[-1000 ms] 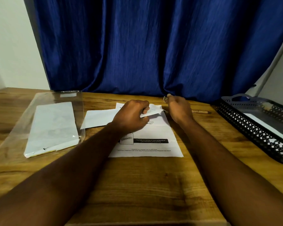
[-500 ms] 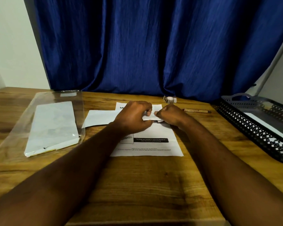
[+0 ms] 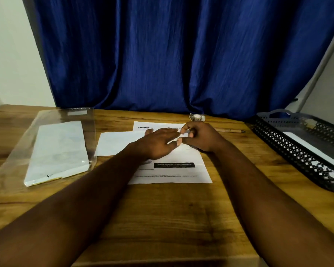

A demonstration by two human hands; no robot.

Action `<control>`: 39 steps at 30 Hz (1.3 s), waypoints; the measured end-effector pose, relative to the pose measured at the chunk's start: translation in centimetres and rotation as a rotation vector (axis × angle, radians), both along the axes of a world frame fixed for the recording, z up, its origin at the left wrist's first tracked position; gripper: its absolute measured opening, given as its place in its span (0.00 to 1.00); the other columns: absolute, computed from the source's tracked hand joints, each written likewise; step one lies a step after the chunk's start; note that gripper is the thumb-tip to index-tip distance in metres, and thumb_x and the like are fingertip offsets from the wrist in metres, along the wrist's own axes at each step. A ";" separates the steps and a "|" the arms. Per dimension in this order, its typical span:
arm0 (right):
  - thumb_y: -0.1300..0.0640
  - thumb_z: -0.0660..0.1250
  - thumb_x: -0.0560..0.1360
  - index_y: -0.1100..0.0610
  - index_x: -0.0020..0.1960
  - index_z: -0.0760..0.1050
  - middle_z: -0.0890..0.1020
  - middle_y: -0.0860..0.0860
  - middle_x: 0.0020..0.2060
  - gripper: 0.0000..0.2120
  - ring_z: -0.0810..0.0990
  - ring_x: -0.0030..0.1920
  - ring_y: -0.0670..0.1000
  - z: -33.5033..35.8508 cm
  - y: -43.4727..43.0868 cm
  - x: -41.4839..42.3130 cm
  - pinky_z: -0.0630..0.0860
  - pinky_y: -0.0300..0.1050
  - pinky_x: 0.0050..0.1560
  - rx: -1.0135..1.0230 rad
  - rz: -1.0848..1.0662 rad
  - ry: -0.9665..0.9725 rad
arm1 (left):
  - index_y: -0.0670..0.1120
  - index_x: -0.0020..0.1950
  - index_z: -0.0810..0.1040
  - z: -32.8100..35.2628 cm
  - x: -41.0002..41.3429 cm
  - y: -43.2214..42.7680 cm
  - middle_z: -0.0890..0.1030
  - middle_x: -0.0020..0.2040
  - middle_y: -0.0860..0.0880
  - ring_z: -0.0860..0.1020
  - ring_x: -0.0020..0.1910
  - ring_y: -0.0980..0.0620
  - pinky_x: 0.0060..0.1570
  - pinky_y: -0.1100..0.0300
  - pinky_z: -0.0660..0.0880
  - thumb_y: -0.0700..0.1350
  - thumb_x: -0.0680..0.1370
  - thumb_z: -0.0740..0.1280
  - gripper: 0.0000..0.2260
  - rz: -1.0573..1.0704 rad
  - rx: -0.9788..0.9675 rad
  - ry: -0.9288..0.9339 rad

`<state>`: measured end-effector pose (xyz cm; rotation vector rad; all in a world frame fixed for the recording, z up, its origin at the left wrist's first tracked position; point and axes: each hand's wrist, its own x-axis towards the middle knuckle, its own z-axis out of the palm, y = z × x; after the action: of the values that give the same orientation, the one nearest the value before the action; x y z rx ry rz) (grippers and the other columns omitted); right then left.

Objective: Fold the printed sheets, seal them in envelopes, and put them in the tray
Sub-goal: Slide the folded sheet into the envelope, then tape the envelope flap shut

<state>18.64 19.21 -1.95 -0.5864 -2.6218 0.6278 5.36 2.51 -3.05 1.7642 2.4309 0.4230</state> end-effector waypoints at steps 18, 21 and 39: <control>0.55 0.77 0.77 0.52 0.53 0.90 0.87 0.45 0.48 0.06 0.82 0.49 0.43 -0.1 1.6 -0.6 0.78 0.40 0.50 0.128 0.154 0.033 | 0.61 0.85 0.53 0.2 -1.1 1.8 0.52 0.86 0.59 0.47 0.85 0.54 0.80 0.36 0.41 0.59 0.87 0.49 0.25 0.052 -0.107 0.051; 0.58 0.79 0.76 0.54 0.52 0.90 0.87 0.43 0.42 0.05 0.83 0.42 0.37 1.0 1.5 0.6 0.75 0.30 0.41 -0.044 0.207 -0.042 | 0.61 0.85 0.53 -0.3 -1.2 2.1 0.52 0.86 0.59 0.48 0.85 0.53 0.80 0.36 0.42 0.62 0.87 0.48 0.26 0.066 -0.095 0.101; 0.52 0.73 0.80 0.49 0.60 0.84 0.86 0.49 0.55 0.09 0.82 0.55 0.51 0.2 3.9 -1.3 0.73 0.43 0.54 -0.112 -0.336 0.242 | 0.54 0.76 0.74 -0.3 -0.7 2.3 0.72 0.78 0.53 0.64 0.78 0.53 0.78 0.38 0.54 0.67 0.84 0.52 0.27 0.049 0.211 0.175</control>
<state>17.34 23.10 -1.71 -0.9008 -2.2075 0.6912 4.61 4.81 -3.34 1.8998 2.6406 0.5719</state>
